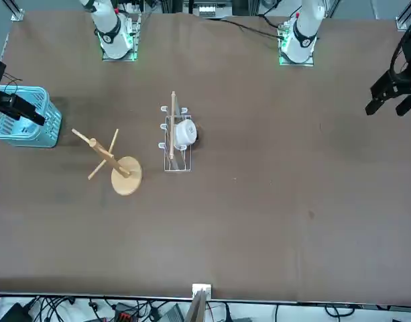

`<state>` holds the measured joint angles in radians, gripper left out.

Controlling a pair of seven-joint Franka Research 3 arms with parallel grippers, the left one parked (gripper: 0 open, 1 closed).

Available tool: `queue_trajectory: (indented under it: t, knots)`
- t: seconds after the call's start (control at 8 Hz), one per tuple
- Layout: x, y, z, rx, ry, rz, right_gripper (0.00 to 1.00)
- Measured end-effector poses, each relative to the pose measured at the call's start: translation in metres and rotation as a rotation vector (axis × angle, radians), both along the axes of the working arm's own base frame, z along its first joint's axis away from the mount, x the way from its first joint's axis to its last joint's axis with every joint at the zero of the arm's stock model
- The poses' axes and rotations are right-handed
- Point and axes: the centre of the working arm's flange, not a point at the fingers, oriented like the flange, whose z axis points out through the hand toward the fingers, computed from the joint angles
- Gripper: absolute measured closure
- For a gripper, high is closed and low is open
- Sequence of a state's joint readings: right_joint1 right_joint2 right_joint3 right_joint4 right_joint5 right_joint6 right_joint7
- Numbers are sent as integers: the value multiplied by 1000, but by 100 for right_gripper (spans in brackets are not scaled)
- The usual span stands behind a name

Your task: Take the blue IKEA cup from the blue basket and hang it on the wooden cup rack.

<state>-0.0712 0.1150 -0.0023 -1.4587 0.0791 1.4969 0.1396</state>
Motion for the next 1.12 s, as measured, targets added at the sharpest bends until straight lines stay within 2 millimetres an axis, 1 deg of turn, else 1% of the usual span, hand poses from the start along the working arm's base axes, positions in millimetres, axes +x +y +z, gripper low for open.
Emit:
queue_trajectory:
  t: [0.12, 0.25, 0.5, 0.62, 0.75, 1.0, 1.12]
  knots:
    - [-1, -17, -16, -13, 36, -19, 0]
    - [-3, -41, -38, -51, 71, -16, 0]
    - [-4, -76, -81, -104, 70, 19, 0]
    - [-11, -96, -101, -110, 47, 54, 0]
    - [-27, -121, -120, -112, 18, 92, 0]
    - [-71, -168, -158, -124, -50, 170, 0]
    - [-94, -192, -179, -137, -84, 220, 0]
